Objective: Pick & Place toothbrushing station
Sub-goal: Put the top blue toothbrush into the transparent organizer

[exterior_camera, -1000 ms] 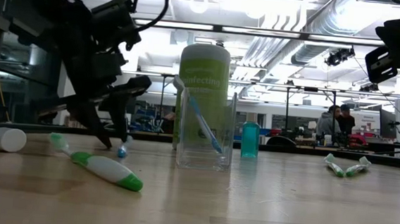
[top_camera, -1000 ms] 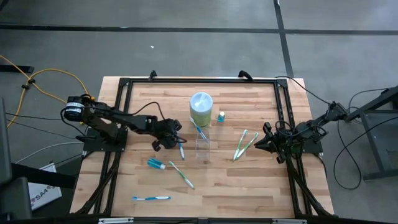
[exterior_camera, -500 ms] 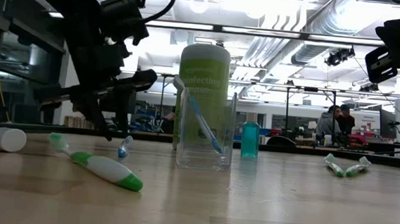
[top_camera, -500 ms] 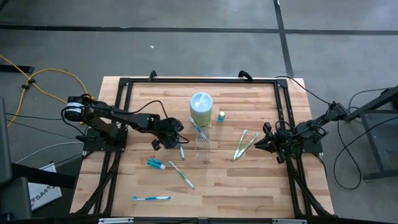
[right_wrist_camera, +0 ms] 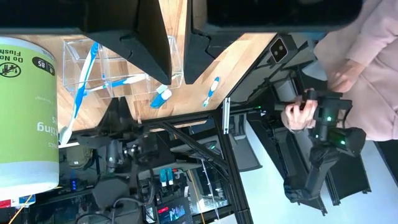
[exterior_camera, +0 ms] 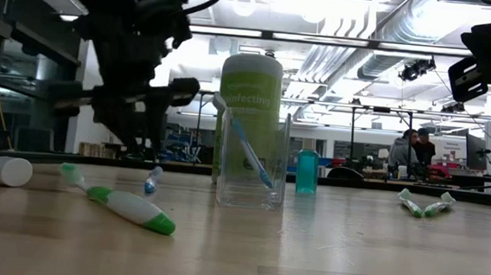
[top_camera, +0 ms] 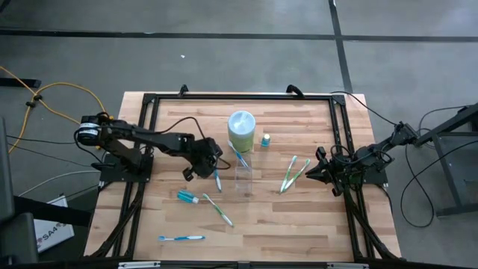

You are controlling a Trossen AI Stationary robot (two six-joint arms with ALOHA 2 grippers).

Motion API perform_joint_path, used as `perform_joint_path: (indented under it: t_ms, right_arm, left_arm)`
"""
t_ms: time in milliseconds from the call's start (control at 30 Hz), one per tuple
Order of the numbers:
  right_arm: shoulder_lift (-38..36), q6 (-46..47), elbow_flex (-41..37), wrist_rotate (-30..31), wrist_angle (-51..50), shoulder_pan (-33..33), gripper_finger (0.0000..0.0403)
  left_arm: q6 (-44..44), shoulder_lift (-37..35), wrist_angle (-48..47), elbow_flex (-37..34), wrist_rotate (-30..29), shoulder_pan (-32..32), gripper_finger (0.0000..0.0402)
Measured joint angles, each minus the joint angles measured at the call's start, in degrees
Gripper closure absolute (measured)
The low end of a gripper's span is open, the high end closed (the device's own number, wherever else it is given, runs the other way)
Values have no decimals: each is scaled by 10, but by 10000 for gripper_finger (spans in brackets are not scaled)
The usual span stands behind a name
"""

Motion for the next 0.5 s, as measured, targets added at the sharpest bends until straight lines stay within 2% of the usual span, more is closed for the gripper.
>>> perform_joint_path:
  t_ms: [200,333,500]
  right_arm:
    - [0,0,0,0,0,0,366]
    - [0,0,0,0,0,0,366]
    - [0,0,0,0,-1,0,366]
  left_arm:
    - [-11,12,-58,41,3,-5,293]
    - [-22,50,-94,63,3,-5,293]
    - [-12,65,-93,73,3,-4,293]
